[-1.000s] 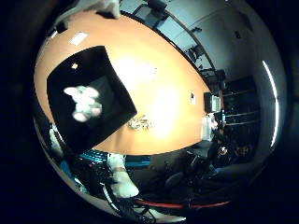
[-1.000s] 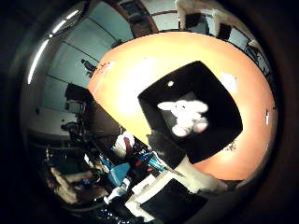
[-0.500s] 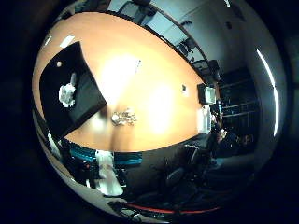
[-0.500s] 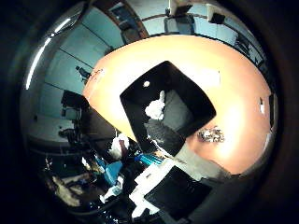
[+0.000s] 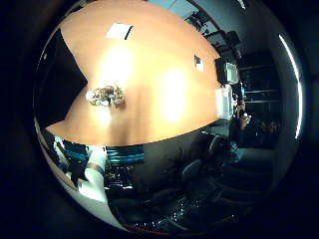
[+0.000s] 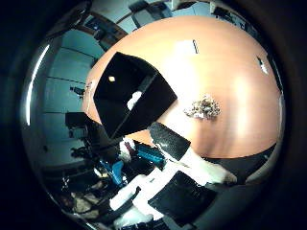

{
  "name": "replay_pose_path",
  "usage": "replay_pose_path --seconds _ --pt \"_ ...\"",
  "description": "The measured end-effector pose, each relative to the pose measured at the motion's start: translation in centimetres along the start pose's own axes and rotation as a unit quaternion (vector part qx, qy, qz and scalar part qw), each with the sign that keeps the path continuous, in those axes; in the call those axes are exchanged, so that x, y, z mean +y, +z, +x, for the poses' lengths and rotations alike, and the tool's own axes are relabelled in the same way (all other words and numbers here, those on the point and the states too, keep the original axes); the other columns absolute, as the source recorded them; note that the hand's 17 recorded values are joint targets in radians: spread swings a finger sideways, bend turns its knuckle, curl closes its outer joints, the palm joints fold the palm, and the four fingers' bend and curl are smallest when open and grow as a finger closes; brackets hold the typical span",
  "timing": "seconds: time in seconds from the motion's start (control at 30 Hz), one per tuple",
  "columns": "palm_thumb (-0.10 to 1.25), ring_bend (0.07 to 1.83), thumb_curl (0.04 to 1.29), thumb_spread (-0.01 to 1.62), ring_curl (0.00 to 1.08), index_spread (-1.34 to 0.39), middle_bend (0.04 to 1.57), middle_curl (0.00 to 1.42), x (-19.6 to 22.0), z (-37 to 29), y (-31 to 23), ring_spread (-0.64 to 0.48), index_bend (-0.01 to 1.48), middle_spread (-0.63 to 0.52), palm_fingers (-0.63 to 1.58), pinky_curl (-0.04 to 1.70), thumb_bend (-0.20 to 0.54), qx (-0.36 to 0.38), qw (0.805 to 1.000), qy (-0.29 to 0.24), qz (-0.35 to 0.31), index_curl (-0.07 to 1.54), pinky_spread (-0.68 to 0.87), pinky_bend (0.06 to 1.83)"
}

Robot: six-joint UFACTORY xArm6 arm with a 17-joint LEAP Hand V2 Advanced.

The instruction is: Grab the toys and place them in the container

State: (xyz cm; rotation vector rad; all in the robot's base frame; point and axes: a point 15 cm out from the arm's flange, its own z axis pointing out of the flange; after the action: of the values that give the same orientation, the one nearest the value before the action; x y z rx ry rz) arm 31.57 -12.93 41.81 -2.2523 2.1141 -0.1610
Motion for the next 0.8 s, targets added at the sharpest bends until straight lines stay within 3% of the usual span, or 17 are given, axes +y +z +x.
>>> replay_pose_path --seconds 0.33,0.8 --pt "0.52 0.41 0.27 1.12 0.19 -0.41 0.22 0.34 1.7 0.0 9.3 0.07 0.17 -0.09 0.36 0.27 -0.02 -0.021 0.999 0.002 -0.039 0.32 0.38 0.37" --pt "0.55 0.37 0.28 1.12 0.19 -0.41 0.21 0.35 1.1 0.8 16.8 0.08 0.17 -0.09 0.37 0.25 -0.021 -0.031 0.998 0.011 -0.061 0.31 0.39 0.34"
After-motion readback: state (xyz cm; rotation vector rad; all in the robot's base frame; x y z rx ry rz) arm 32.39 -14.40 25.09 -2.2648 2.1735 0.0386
